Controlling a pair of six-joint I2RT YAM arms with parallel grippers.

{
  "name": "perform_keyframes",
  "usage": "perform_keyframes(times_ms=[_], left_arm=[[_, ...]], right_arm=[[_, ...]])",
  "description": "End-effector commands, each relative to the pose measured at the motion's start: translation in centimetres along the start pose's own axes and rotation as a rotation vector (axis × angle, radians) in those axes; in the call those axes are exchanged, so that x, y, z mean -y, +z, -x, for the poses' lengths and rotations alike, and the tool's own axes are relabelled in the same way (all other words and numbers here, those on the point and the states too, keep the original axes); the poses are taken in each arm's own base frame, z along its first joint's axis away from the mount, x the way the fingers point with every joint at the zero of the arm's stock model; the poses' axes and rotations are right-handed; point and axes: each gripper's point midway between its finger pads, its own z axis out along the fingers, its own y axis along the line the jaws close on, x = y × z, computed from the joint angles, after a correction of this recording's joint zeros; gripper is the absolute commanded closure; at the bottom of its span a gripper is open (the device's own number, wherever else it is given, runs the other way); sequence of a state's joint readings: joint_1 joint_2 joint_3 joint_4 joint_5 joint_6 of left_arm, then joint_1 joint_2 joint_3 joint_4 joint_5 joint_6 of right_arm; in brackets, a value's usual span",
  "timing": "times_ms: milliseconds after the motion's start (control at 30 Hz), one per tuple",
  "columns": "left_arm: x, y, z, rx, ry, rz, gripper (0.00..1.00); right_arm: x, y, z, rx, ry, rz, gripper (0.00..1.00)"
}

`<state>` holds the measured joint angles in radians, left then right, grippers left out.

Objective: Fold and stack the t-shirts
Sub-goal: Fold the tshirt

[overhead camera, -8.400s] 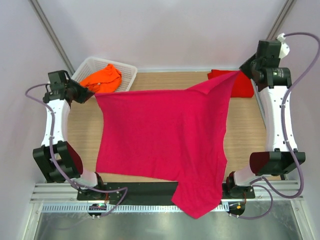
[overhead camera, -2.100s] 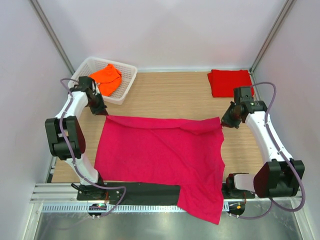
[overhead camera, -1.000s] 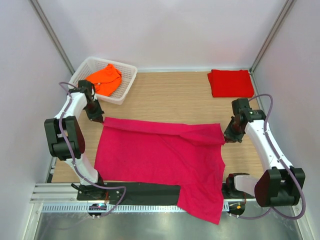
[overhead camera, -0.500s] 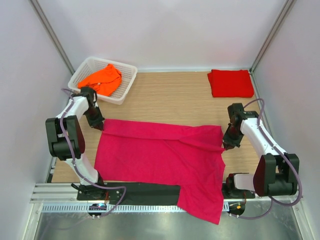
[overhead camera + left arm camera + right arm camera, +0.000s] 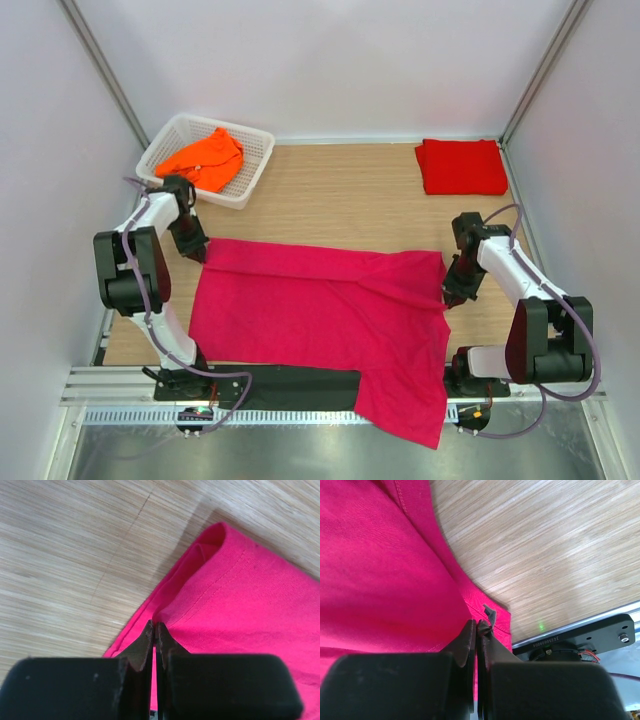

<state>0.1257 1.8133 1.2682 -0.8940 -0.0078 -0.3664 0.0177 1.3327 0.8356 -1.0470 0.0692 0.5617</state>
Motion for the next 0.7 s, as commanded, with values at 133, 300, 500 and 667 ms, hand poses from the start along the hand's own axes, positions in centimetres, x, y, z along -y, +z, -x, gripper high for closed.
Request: perform_keyframes(times_ms=[133,300,500,667], left_arm=[[-0.8,0.3,1.1,0.037,-0.009,0.046,1.00],[-0.9,0.7,1.3,0.032,-0.010,0.061,1.00],[-1.1,0.8,1.1,0.026,-0.025,0.070,0.79],[-0.5,-2.2,1.2,0.071,-0.039,0.026,0.64]], right_arm=[[0.0,-0.1,-0.3,-0.019,-0.005,0.008,0.99],[-0.1,-0.2,-0.7,-0.035,-0.011,0.018,0.99],[-1.0,-0.5,-1.9,-0.082,-0.018,0.088,0.80],[-2.9,-3.4,2.1,0.045,-0.029,0.143,0.31]])
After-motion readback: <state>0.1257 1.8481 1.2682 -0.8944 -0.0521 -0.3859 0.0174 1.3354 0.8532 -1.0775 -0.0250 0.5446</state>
